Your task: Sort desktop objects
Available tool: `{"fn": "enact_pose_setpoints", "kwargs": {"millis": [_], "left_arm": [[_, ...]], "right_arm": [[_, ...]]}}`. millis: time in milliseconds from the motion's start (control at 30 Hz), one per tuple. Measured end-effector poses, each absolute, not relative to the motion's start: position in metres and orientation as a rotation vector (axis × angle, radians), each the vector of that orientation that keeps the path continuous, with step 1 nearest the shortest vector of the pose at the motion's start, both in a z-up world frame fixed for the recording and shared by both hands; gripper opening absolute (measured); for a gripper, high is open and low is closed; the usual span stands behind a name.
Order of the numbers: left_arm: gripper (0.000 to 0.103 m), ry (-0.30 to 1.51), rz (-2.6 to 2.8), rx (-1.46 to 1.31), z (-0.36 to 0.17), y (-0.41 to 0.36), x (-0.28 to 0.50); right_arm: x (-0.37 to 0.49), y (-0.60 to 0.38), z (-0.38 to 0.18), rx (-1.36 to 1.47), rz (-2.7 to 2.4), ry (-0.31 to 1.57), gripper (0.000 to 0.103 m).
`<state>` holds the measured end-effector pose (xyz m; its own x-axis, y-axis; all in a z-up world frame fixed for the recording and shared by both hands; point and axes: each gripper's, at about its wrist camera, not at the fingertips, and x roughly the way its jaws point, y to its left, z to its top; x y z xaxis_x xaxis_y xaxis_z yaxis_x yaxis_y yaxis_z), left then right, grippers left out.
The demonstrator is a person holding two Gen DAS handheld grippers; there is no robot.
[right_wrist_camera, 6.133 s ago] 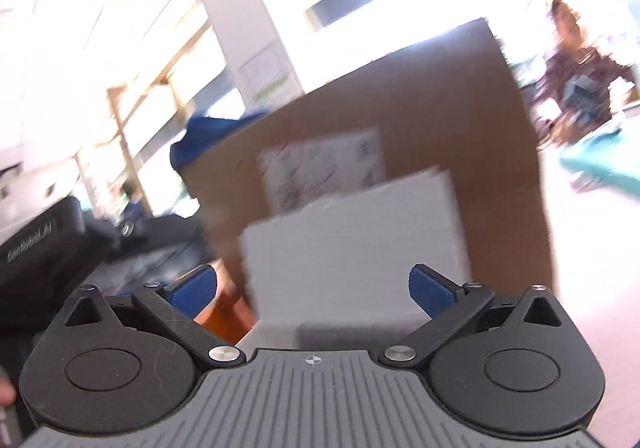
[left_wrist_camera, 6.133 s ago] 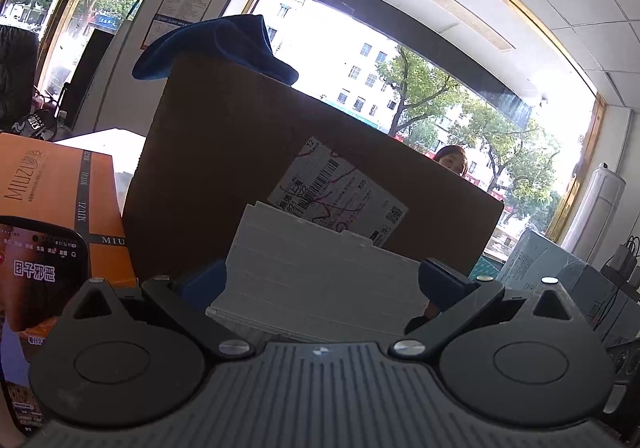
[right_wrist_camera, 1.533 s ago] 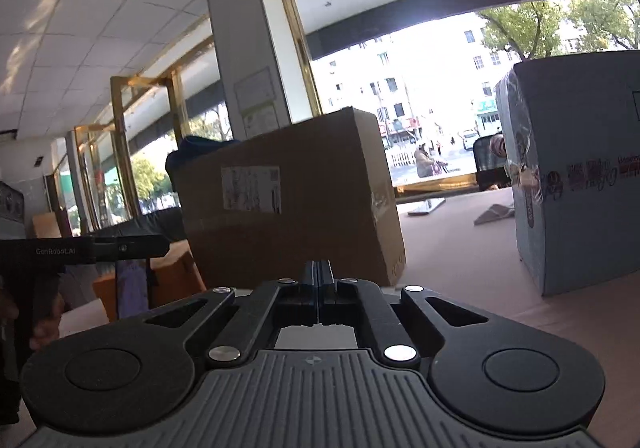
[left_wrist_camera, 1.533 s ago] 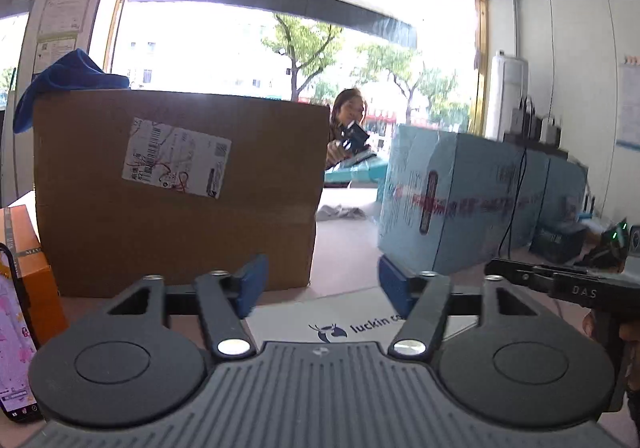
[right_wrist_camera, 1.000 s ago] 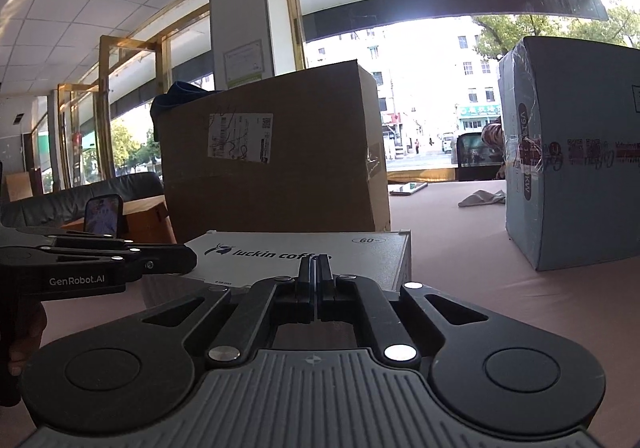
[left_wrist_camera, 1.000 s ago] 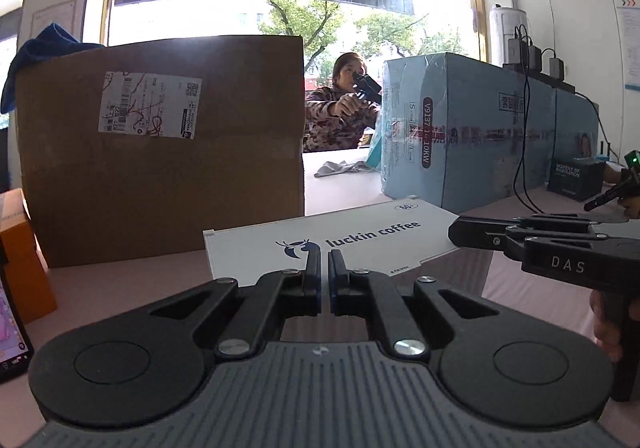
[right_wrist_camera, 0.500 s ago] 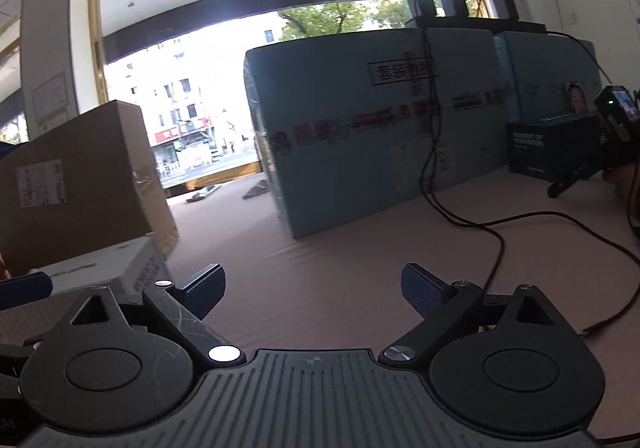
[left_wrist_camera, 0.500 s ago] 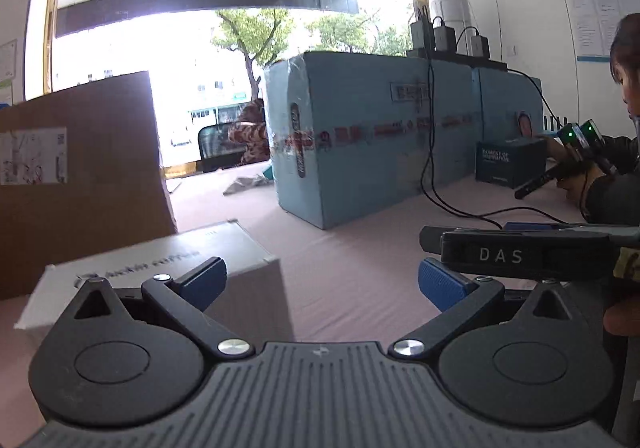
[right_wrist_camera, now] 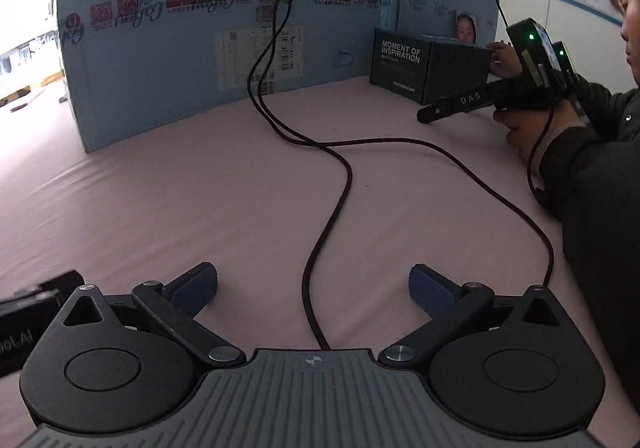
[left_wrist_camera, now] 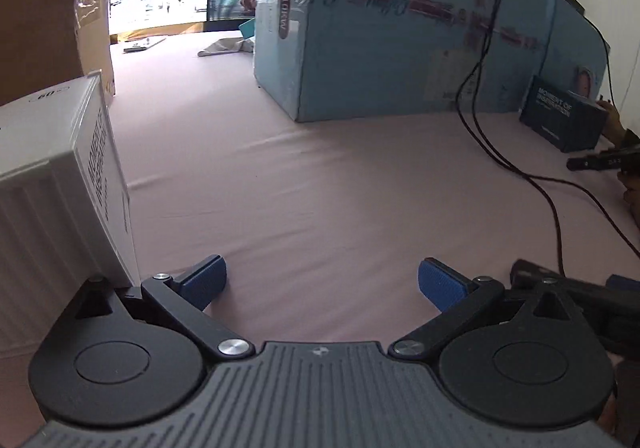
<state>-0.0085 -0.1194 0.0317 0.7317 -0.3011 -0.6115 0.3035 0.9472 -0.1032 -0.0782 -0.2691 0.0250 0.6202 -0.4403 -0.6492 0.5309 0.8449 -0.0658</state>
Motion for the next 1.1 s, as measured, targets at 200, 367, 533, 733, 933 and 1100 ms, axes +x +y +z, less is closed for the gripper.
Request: {"fn": "enact_pose_setpoints", "kwargs": {"millis": [200,367,533,733,933,1100], "left_arm": [[0.103,0.672,-0.32,0.022,0.03,-0.12,-0.009],[0.103,0.672,-0.32,0.022,0.03,-0.119,-0.009],[0.103,0.672,-0.321,0.022,0.029,-0.12,-0.008],[0.103,0.672,-0.321,0.021,0.03,-0.12,-0.008],[0.103,0.667,-0.316,0.022,0.028,-0.122,-0.011],[0.103,0.67,-0.322,0.022,0.028,-0.12,-0.008]], "right_arm": [[-0.089,-0.272,0.027,0.178,-0.547,0.701,0.103],[-0.088,-0.27,0.028,0.175,-0.55,0.705,0.103],[-0.089,-0.265,0.03,0.176,-0.554,0.707,0.103],[-0.088,-0.268,0.029,0.177,-0.553,0.707,0.103],[-0.086,-0.269,0.029,0.177,-0.553,0.707,0.103],[-0.086,-0.268,0.029,0.177,-0.551,0.707,0.103]]}}
